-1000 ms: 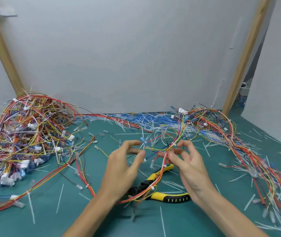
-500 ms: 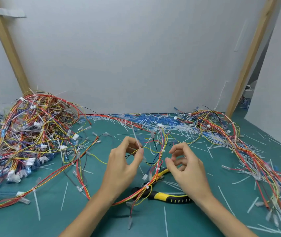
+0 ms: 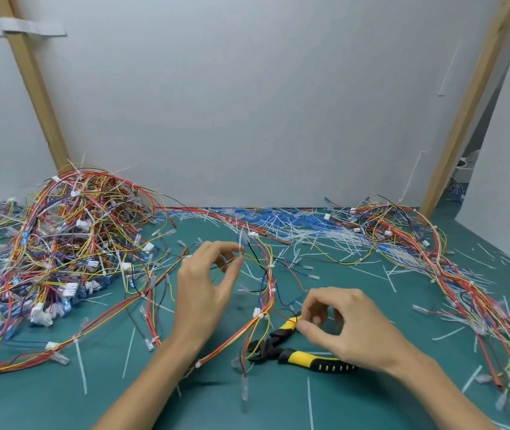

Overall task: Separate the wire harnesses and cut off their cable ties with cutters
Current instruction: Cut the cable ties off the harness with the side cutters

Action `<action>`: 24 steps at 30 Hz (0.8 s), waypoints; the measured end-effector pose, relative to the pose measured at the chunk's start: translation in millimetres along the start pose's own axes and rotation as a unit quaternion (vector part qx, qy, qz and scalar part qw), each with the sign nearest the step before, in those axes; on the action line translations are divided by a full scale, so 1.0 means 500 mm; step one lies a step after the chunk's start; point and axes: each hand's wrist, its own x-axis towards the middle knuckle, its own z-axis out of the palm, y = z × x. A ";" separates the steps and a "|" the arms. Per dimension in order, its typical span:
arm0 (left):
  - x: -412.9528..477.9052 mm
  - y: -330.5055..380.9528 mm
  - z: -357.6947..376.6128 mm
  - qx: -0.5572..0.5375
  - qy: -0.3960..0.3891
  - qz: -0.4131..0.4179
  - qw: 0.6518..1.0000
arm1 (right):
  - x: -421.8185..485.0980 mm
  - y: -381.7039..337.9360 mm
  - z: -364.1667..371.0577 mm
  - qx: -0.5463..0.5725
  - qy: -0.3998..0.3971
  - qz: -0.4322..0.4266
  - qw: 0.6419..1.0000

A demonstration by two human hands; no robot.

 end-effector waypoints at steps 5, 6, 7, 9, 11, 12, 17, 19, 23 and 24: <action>0.006 -0.019 -0.010 0.035 -0.005 0.037 0.999 | 0.000 0.010 -0.013 0.039 -0.134 0.020 0.990; 0.006 -0.022 -0.010 0.043 -0.010 0.043 0.998 | 0.000 0.013 -0.014 0.022 -0.135 0.022 0.990; 0.006 -0.025 -0.010 0.051 -0.015 0.049 0.997 | -0.001 0.016 -0.015 0.003 -0.136 0.023 0.990; 0.005 -0.028 -0.008 0.069 -0.024 0.062 0.995 | -0.001 0.019 -0.016 -0.027 -0.148 0.023 0.988; 0.003 -0.031 -0.006 0.089 -0.036 0.076 0.993 | -0.002 0.020 -0.017 -0.039 -0.171 0.023 0.984; 0.002 -0.031 -0.005 0.104 -0.039 0.083 0.990 | -0.002 0.021 -0.017 -0.044 -0.184 0.022 0.982; 0.000 -0.026 -0.004 0.161 -0.048 0.137 0.976 | -0.005 0.025 -0.024 -0.080 -0.236 0.037 0.968; 0.001 -0.021 -0.006 0.166 -0.061 0.167 0.970 | -0.004 0.024 -0.023 -0.092 -0.222 0.040 0.970; 0.001 -0.013 -0.007 0.166 -0.086 0.210 0.960 | -0.006 0.013 -0.008 -0.129 -0.153 0.006 0.980; 0.001 -0.013 -0.005 0.157 -0.092 0.210 0.961 | -0.008 0.009 -0.004 -0.141 -0.136 -0.002 0.981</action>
